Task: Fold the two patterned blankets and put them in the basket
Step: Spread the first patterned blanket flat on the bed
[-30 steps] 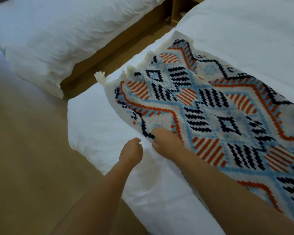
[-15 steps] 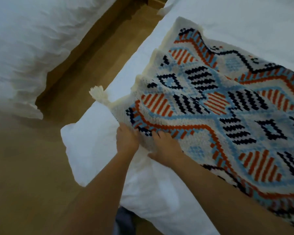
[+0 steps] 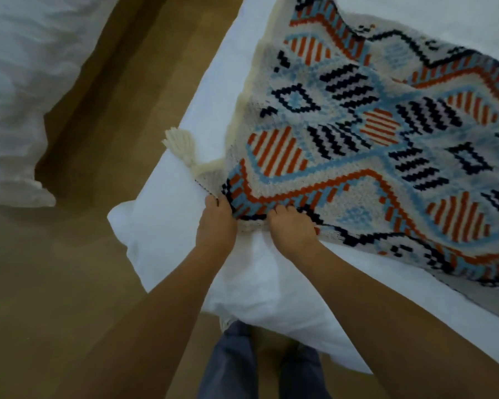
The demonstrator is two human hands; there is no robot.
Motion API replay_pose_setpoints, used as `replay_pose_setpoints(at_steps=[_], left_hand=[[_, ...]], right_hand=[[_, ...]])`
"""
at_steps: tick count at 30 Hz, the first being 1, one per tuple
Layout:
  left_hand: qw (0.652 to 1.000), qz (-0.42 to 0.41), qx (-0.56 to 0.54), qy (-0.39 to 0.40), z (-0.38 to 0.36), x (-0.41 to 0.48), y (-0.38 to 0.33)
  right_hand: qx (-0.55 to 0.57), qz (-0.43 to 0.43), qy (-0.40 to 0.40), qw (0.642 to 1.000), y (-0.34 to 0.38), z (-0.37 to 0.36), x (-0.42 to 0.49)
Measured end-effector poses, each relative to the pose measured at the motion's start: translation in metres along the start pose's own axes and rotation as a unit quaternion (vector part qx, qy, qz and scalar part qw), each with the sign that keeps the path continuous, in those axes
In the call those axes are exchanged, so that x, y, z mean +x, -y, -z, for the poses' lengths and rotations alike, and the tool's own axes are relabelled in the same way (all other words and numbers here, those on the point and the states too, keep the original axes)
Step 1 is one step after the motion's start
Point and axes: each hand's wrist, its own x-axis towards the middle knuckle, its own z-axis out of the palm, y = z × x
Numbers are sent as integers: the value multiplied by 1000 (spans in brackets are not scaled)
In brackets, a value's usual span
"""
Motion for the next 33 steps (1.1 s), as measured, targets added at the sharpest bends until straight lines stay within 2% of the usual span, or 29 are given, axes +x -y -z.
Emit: replay_pose_setpoints(at_steps=[5, 9, 13, 16, 19, 26, 29, 31, 33], left_hand=[[996, 77, -49, 4, -5, -75, 31], [987, 154, -16, 29, -23, -103, 46], [986, 159, -38, 11, -27, -96, 34], [995, 81, 50, 27, -29, -95, 18], [989, -13, 131, 70, -39, -101, -14], [935, -218, 246, 131, -102, -122, -137], [892, -342, 259, 139, -140, -138, -186], [839, -453, 272, 127, -170, -149, -212], [793, -496, 305, 182, -202, -158, -234]], right_hand=[[36, 31, 29, 998, 37, -28, -52], [47, 41, 54, 997, 40, -42, -65], [74, 44, 42, 995, 28, -45, -72], [95, 44, 13, 994, 9, -48, -87], [111, 26, 2, 994, -20, -51, -108], [158, -130, -53, 977, -140, -63, -170], [170, -229, -70, 956, -206, -82, -202], [182, -290, -90, 935, -249, -97, -225], [183, -312, -76, 929, -290, -115, -246]])
